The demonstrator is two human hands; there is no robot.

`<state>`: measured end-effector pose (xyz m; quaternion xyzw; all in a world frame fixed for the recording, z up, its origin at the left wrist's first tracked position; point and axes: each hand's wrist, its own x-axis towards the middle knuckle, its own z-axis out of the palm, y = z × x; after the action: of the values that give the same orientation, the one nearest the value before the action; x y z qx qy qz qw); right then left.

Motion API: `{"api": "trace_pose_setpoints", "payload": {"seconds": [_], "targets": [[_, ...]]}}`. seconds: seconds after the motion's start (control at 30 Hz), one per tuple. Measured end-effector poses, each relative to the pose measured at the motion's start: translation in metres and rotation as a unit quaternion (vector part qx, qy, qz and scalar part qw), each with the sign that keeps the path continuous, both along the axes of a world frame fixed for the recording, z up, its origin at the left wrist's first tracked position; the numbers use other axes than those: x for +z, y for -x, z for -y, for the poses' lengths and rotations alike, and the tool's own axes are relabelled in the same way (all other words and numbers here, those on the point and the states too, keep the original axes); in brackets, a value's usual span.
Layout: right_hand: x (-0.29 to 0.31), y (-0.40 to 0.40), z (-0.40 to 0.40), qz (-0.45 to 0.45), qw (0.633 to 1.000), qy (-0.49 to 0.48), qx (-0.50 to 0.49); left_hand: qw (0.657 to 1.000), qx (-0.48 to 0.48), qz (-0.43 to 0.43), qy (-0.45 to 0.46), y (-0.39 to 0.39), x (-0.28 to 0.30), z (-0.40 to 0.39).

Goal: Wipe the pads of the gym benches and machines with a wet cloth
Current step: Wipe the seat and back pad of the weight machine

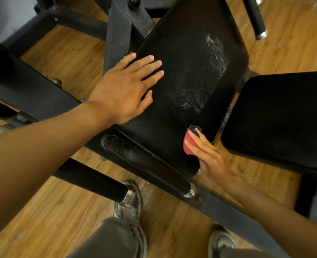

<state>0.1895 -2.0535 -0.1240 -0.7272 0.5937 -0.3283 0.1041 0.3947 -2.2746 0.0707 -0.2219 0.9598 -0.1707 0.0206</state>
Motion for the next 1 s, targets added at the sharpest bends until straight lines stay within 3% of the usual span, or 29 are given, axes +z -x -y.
{"api": "trace_pose_setpoints", "payload": {"seconds": [0.27, 0.53, 0.83, 1.0], "targets": [[0.088, -0.029, 0.112, 0.031, 0.997, 0.070, 0.009, 1.000, 0.003, -0.010, 0.007, 0.000, -0.001, -0.001], [0.015, 0.002, 0.007, 0.013, 0.993, -0.005, -0.115, 1.000, 0.009, -0.011, 0.008, -0.001, -0.003, 0.000], [0.097, -0.037, 0.131, 0.061, 0.990, 0.103, -0.069, 1.000, 0.010, -0.015, 0.006, 0.000, -0.001, -0.001], [0.043, -0.025, 0.048, 0.065, 0.990, 0.041, -0.117, 1.000, 0.013, -0.012, 0.001, 0.001, -0.001, -0.002]]}}
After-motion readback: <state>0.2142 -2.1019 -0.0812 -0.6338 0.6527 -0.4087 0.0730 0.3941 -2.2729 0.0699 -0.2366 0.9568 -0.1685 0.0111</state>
